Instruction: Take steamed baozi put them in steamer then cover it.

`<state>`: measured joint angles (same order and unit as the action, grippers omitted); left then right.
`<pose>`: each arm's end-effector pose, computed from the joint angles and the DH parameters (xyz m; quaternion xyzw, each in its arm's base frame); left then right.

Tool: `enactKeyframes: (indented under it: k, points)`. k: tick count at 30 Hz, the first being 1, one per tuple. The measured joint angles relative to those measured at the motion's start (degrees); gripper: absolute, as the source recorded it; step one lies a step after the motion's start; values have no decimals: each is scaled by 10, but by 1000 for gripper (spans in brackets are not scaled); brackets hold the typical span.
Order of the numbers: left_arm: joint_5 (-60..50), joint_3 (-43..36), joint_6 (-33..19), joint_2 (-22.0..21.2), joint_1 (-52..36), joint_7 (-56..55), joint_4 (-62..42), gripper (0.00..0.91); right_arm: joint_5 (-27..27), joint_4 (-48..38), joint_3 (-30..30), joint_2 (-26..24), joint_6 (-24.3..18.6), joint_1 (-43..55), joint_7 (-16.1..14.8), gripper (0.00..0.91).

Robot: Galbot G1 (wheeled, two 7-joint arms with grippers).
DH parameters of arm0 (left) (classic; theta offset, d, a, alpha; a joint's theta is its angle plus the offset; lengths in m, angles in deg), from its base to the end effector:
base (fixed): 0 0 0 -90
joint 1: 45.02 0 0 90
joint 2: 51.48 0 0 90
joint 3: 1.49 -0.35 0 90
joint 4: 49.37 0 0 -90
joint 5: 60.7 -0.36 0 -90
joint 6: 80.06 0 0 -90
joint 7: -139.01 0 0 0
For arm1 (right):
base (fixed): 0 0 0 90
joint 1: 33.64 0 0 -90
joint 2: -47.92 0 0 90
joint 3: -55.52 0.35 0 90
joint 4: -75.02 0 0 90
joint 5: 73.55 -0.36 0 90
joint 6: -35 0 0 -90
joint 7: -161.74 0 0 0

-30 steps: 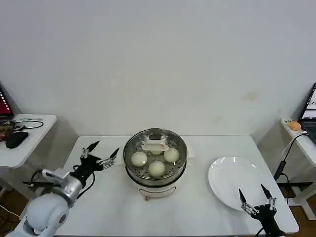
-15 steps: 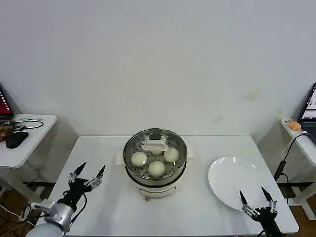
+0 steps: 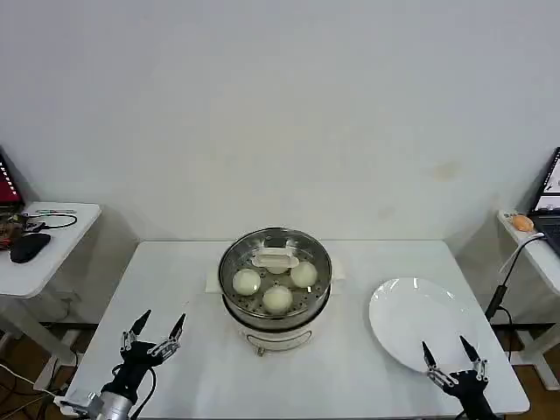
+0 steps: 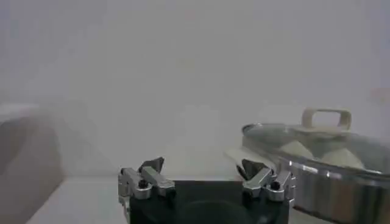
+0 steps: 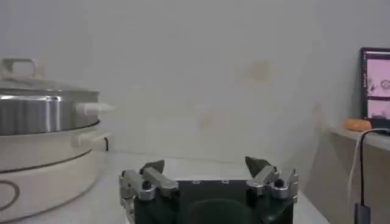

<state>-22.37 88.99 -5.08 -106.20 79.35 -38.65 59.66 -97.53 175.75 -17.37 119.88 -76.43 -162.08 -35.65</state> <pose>0.1746 0.1367 -0.3475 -0.0966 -0.9928 0.0639 0.0315 0.1175 -0.1866 -0.3957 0.0419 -0.9989 0.0189 0.0106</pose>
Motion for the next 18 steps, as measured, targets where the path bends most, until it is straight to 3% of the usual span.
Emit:
enactKeyframes:
  k: [18]
  points:
    - [7, -7, -22, 0, 6, -4, -5, 907, 1, 3, -2, 8, -8, -6, 5, 907]
